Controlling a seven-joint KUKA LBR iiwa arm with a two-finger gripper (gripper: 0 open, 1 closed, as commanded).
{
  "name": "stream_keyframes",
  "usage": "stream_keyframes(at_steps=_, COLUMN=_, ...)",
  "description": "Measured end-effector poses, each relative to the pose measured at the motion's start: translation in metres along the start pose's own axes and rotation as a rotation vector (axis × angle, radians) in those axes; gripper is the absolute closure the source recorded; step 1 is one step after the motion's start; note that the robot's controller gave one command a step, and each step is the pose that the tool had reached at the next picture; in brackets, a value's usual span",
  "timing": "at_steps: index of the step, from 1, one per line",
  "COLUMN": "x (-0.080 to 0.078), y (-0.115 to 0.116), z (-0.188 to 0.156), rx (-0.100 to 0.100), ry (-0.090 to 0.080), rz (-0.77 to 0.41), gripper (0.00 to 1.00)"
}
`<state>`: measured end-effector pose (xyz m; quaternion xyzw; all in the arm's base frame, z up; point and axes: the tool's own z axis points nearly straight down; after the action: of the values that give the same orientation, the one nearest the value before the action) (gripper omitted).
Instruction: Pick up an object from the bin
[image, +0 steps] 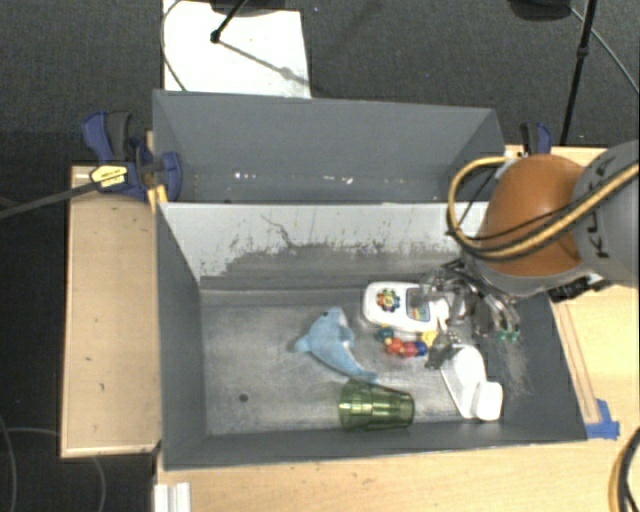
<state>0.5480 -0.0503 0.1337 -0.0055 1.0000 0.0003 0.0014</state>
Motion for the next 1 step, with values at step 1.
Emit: stream_keyframes(at_steps=1, x=-0.0059, y=-0.0033, z=0.0319, rx=0.001, ry=-0.002, rz=0.074, gripper=0.0)
